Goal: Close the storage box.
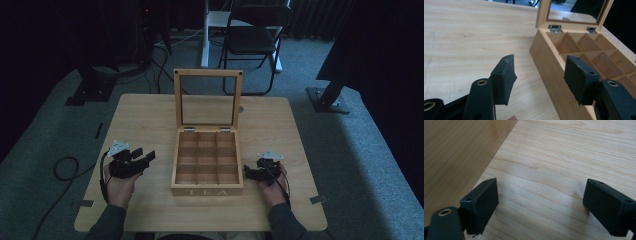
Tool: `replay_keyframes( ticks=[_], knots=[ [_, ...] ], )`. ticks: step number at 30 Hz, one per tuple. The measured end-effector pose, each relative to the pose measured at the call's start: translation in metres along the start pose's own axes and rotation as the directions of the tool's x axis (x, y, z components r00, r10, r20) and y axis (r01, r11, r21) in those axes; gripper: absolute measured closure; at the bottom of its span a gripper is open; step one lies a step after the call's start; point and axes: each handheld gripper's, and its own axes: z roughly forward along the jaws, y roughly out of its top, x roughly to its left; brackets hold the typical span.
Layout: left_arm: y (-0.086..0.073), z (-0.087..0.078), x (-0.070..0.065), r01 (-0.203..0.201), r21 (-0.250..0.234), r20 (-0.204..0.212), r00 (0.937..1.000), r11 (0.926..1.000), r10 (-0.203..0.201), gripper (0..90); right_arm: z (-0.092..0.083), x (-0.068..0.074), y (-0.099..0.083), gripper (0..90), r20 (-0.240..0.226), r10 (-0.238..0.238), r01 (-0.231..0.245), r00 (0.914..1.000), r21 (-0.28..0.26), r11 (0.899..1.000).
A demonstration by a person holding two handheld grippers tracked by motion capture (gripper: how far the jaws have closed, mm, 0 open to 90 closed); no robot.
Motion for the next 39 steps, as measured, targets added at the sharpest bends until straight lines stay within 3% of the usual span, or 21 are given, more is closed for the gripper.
replay_keyframes(
  ticks=[14,21,28,39],
  knots=[
    [0.032,0.005,-0.008,-0.062,-0.026,-0.008,0.9981,0.9977,0.062,42.1,0.0,0.0,0.0,12.7,0.002,0.0,0.0,1.0,0.0,1.0],
    [0.04,0.012,-0.008,-0.062,-0.038,-0.009,0.9981,0.9974,0.061,42.1,0.0,0.0,0.0,12.7,0.002,-0.001,0.001,1.0,0.0,1.0],
    [0.045,0.018,-0.008,-0.052,-0.053,0.023,0.9983,0.9972,0.053,42.0,0.0,0.0,0.0,12.7,0.002,0.0,0.0,1.0,0.0,1.0],
    [0.055,0.028,-0.008,-0.059,-0.051,-0.001,0.9983,0.997,0.059,45.6,0.0,0.0,0.0,12.7,0.002,-0.001,0.001,1.0,-0.001,1.0]
  ],
)
